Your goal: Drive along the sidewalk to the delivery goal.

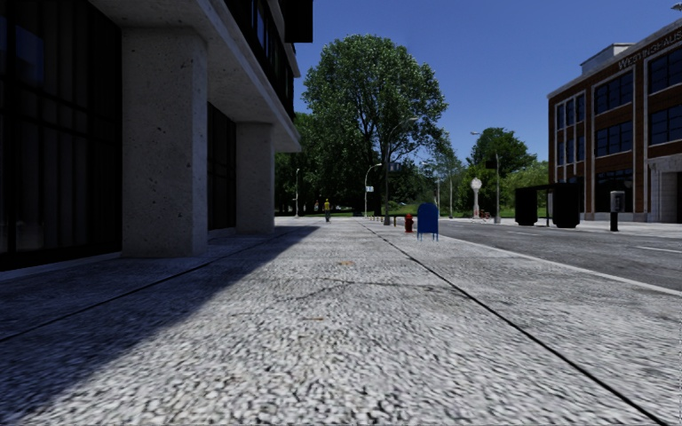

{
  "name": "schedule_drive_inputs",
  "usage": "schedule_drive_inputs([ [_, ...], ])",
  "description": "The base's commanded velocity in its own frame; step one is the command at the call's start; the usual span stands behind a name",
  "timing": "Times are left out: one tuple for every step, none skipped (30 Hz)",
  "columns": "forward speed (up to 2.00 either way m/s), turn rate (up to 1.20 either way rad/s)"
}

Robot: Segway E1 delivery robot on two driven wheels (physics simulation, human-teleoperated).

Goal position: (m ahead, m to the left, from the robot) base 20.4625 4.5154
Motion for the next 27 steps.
schedule_drive_inputs([
  [2.00,0.00],
  [2.00,0.00],
  [2.00,0.00],
  [2.00,0.00],
  [2.00,0.00],
  [2.00,0.00],
  [2.00,0.00],
  [2.00,0.00],
  [2.00,0.00],
  [2.00,0.00],
  [2.00,0.00],
  [2.00,0.00],
  [2.00,0.00],
  [2.00,0.00],
  [2.00,0.00],
  [2.00,0.00],
  [2.00,0.00],
  [2.00,0.00],
  [2.00,0.00],
  [2.00,0.00],
  [2.00,0.00],
  [2.00,0.00],
  [2.00,0.00],
  [2.00,0.00],
  [2.00,0.00],
  [2.00,0.00],
  [2.00,0.00],
])
